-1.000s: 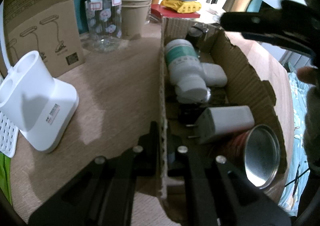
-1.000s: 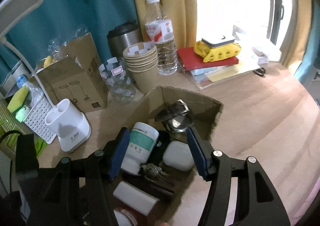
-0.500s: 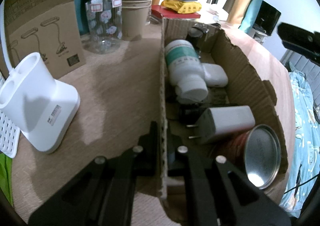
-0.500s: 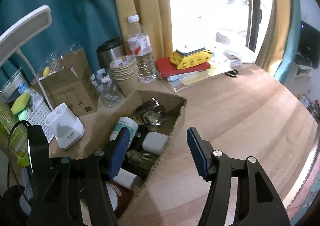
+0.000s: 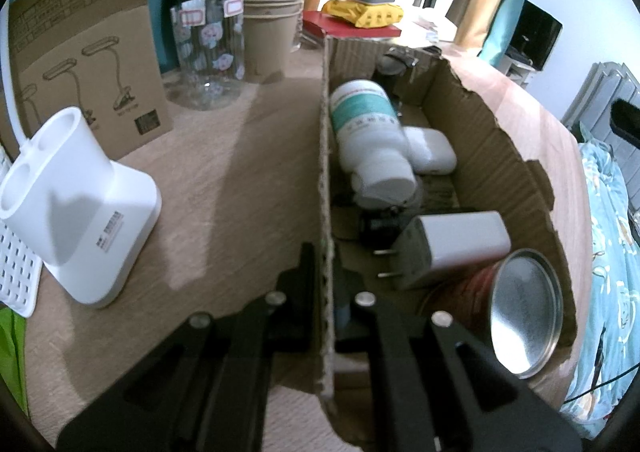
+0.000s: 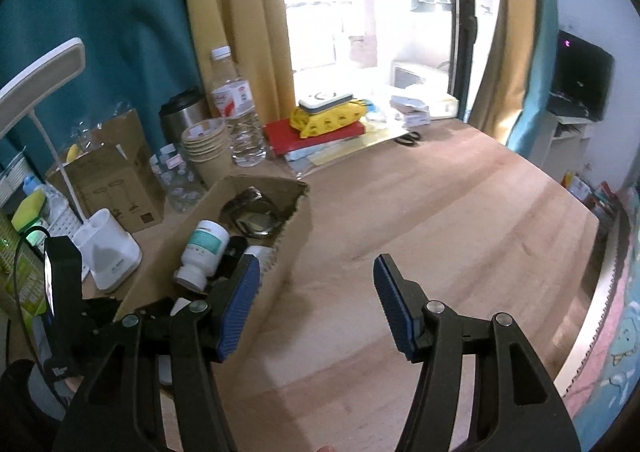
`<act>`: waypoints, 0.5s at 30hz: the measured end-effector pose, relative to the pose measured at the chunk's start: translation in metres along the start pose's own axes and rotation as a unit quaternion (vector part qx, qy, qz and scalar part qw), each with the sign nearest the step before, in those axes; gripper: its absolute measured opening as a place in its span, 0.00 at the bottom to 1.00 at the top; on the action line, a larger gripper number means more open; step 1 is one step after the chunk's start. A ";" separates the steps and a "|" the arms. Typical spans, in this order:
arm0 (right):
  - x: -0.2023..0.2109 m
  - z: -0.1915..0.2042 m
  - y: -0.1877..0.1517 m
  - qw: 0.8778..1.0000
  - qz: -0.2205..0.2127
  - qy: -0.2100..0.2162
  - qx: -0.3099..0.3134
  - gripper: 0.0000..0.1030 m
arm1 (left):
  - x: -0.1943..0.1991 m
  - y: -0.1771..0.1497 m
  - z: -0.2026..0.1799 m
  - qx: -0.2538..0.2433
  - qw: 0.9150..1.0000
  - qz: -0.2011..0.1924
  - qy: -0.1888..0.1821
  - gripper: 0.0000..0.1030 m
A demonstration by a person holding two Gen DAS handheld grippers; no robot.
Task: Organize rigid objects
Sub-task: 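Withdraw the right gripper from the box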
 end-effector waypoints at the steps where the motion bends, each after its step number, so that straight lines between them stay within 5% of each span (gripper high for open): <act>1: 0.002 -0.003 -0.003 1.000 0.000 -0.003 -0.003 0.61 | 0.000 0.000 0.000 0.000 1.000 0.000 0.000 0.04; 10: 0.007 -0.023 -0.016 1.000 -0.003 -0.008 -0.017 0.61 | 0.004 0.004 0.002 0.004 1.000 -0.009 0.005 0.09; 15: 0.012 -0.025 -0.016 1.000 -0.009 -0.006 -0.018 0.61 | 0.019 0.010 0.004 0.004 0.999 -0.031 0.030 0.20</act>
Point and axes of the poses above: each gripper's, at about its wrist camera, not at the fingertips, and x roughly against the way its jaws point, z to its left, y to its top, the point moved 9 cm from there along -x, roughly the way its jaws point, and after that the axes turned 15 degrees about z, right-handed, at the moved point
